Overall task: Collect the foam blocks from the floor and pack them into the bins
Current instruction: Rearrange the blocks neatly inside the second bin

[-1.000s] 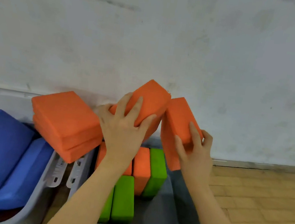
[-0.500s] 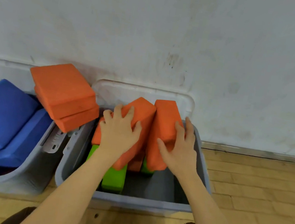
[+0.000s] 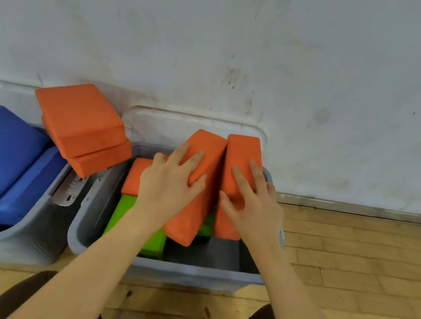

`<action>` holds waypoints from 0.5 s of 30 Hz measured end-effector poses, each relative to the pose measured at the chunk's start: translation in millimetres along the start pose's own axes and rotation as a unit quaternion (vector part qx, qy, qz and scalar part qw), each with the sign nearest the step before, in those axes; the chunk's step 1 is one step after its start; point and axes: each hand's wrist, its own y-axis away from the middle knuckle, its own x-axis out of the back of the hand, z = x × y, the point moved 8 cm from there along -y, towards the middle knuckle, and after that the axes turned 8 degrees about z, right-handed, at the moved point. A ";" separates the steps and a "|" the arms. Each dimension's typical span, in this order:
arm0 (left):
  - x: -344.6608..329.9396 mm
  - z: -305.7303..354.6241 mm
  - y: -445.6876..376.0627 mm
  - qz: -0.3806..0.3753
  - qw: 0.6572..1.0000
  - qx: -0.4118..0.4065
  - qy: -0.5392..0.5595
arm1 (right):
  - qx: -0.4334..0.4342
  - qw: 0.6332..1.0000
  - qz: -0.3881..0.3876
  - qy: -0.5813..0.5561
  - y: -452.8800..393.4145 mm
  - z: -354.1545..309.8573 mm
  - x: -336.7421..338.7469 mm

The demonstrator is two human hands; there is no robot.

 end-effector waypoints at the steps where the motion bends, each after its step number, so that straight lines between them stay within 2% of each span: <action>1: -0.8 4.2 4.1 0.002 1.000 0.009 0.006 | 0.007 1.000 -0.001 0.010 3.9 2.3 1.7; 5: -8.5 17.1 21.0 0.014 0.999 0.018 0.026 | 0.001 0.999 -0.025 0.028 23.5 17.5 3.7; 8: -19.0 18.9 27.8 -0.010 0.999 0.038 0.027 | -0.025 0.999 -0.037 0.017 35.5 29.6 4.9; 12: -34.2 6.9 39.0 -0.036 0.998 0.053 0.004 | -0.017 0.999 -0.050 0.010 43.4 25.0 -1.8; 15: -46.0 -10.9 50.5 -0.073 0.994 0.082 -0.003 | -0.051 0.994 -0.078 -0.048 54.4 19.6 -24.4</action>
